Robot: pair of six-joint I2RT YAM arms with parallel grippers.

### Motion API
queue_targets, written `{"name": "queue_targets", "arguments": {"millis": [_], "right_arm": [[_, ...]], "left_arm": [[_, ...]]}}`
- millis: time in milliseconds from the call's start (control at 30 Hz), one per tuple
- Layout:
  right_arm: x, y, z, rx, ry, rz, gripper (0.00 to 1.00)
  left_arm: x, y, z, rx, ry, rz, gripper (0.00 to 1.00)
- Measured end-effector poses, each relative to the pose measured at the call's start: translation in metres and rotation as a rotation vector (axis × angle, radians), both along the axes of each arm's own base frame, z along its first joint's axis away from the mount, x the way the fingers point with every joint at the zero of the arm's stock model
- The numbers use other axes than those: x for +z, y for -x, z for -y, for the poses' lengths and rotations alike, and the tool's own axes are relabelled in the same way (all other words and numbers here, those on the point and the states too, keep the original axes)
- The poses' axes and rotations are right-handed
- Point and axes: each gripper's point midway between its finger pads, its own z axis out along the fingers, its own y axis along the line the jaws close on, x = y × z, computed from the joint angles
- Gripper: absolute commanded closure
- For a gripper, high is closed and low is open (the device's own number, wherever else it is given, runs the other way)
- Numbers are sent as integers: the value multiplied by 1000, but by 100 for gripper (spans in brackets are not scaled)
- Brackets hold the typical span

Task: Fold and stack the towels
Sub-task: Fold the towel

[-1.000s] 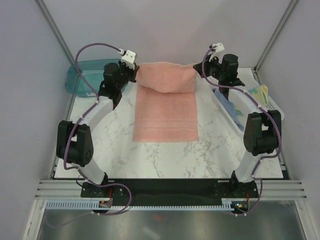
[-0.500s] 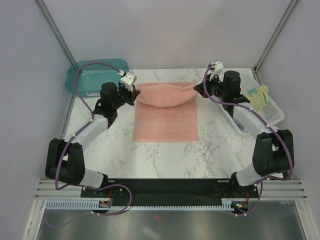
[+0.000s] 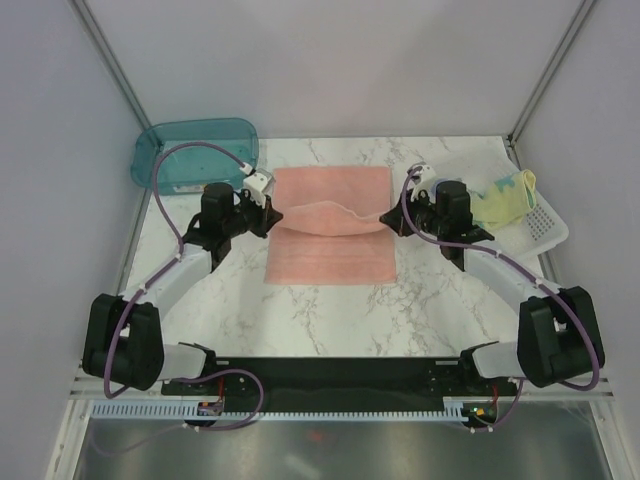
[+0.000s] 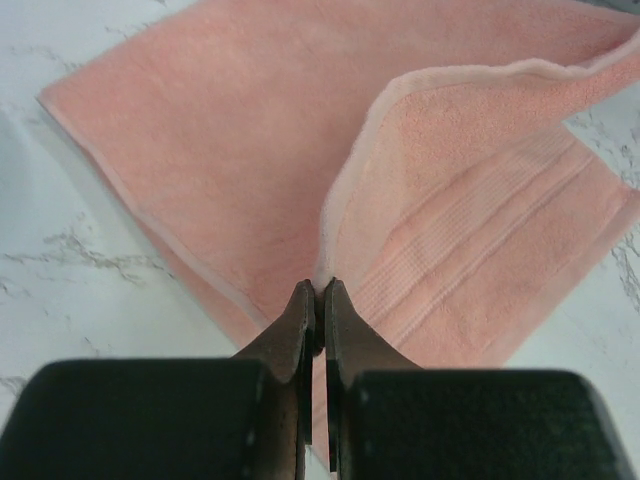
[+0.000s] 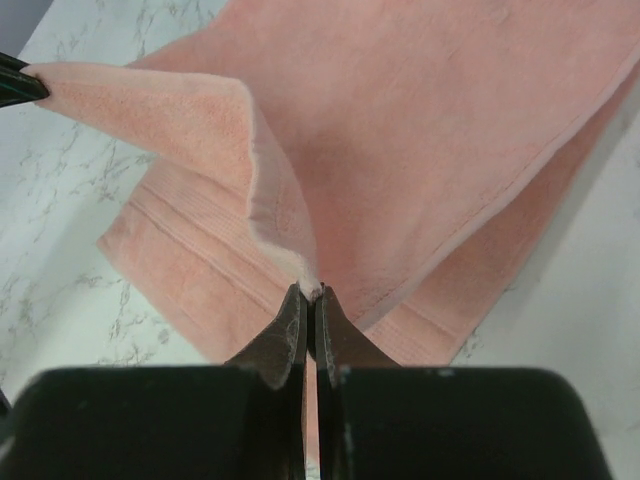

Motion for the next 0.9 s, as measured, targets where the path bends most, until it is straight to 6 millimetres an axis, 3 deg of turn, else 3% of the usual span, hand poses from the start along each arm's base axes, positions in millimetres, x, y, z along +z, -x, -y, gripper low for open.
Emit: {"name": "queue_targets", "arguments": {"millis": [133, 300, 433, 600, 733, 767, 800, 833, 900], "right_arm": [[-24, 22, -8, 3, 7, -66, 100], [-20, 37, 3, -54, 23, -54, 100], [-17, 41, 13, -111, 25, -51, 90], [-50, 62, 26, -159, 72, -168, 72], [-64, 79, 37, -210, 99, -261, 57], [-64, 82, 38, -223, 93, -276, 55], [-62, 85, 40, -240, 89, -287, 54], [-60, 88, 42, -261, 77, -300, 48], [-58, 91, 46, -324, 47, -334, 52]], "left_arm": [[-19, 15, -4, 4, -13, -76, 97], [-34, 28, -6, 13, -44, -150, 88], [-47, 38, -10, 34, -71, -217, 77], [-60, 52, -16, 52, -94, -302, 59], [-61, 64, -22, 76, -107, -347, 53], [-59, 66, -24, 91, -110, -348, 37], [-55, 68, -26, 104, -105, -344, 33], [-52, 70, -27, 119, -97, -344, 32], [-43, 72, -30, 173, -68, -346, 35]]}}
